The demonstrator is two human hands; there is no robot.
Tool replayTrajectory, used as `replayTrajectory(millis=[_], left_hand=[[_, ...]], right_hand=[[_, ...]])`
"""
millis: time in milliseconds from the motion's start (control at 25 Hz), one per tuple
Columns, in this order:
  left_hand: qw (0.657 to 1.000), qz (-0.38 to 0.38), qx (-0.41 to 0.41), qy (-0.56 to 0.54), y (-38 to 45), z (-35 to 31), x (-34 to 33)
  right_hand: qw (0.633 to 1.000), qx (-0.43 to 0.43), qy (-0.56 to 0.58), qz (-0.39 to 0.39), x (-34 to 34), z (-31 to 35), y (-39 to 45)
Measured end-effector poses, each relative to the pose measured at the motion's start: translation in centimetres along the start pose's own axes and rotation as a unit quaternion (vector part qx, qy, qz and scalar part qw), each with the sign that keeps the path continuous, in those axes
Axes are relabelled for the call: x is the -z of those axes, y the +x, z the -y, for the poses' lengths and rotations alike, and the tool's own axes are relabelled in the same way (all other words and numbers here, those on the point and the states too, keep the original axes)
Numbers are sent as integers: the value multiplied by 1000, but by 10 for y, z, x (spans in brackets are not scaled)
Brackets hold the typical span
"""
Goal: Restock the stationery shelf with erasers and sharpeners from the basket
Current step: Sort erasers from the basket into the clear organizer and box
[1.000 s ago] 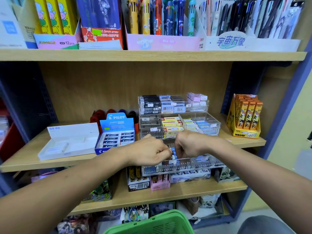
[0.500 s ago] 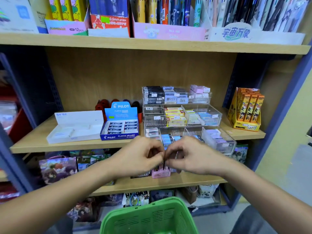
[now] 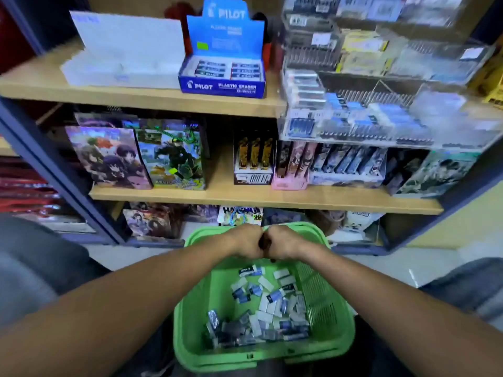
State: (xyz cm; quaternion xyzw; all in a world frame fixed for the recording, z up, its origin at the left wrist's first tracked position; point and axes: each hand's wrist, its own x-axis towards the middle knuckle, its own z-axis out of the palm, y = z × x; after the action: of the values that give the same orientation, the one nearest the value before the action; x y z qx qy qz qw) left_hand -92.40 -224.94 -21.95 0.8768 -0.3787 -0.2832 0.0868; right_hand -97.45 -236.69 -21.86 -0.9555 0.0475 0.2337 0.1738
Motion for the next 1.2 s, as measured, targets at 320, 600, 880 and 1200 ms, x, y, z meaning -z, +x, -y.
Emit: replayTrajectory(millis=[320,600,880,1200], left_hand=[[977,123,159,-73,36,70,-142],[944,111,268,-158,48,120,-190],[970,104,145,-166,81,100,-215],[955,101,255,-114,61,81,-239]], right_hand=[[988,-123,13,98,-145,-72,56],[971,-209,46,105,-195,-114,72],[976,-167,-4,138,-211,-116,79],[983,-138,-7,118,-219,-115,68]])
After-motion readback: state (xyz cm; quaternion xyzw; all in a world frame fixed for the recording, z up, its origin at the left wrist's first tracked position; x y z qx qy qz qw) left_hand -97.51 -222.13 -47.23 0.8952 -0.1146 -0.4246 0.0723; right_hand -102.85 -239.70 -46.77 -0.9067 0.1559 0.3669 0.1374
